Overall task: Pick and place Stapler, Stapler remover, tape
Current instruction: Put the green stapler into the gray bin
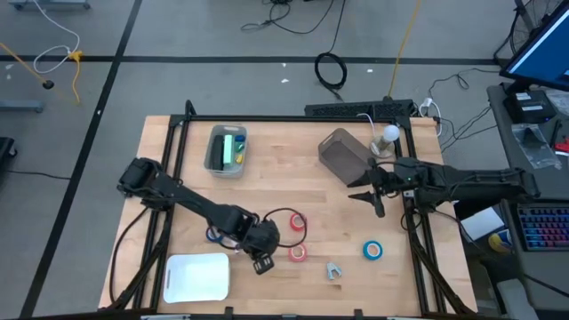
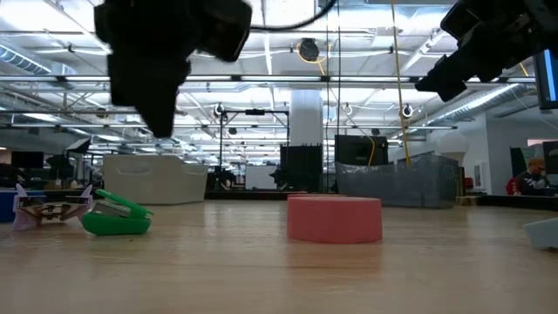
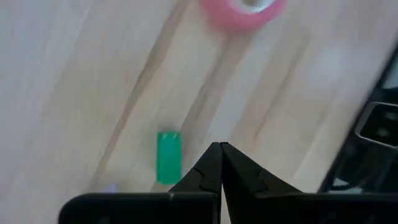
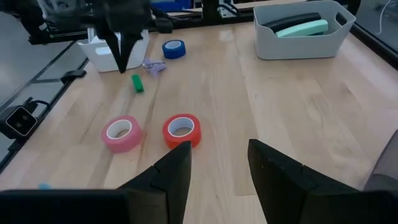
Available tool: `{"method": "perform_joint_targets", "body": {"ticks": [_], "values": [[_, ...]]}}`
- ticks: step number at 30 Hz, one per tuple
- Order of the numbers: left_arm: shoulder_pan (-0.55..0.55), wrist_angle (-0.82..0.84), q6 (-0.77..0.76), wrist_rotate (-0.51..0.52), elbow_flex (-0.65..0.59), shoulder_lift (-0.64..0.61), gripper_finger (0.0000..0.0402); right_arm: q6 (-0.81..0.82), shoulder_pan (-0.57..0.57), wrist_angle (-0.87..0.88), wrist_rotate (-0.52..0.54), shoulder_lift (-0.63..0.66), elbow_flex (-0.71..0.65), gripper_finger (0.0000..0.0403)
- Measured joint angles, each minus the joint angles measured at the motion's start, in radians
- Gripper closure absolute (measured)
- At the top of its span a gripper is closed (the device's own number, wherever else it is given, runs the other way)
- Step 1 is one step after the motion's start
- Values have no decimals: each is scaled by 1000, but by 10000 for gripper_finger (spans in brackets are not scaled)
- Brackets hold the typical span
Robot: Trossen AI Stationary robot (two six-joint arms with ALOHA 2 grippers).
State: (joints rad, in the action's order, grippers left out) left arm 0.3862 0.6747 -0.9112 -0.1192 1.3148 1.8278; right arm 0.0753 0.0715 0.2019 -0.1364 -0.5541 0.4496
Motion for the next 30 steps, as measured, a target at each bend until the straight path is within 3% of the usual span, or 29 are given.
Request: {"method": "perform_joint_targets", "body": {"ticks": [5,12,24,30], "values": [[2,42,-112,-60,-1,21,394,26,0,-4,0,43,-32,252],[2,8,-98,-64,-1,19,388,37,0,-4,-30,70,-37,252],[7,24,-77,-20,-2,19,253,37,0,-3,-30,75,-37,252],[12,73,-17,-11,-2,22,225,37,0,-3,-30,84,-37,252]]}}
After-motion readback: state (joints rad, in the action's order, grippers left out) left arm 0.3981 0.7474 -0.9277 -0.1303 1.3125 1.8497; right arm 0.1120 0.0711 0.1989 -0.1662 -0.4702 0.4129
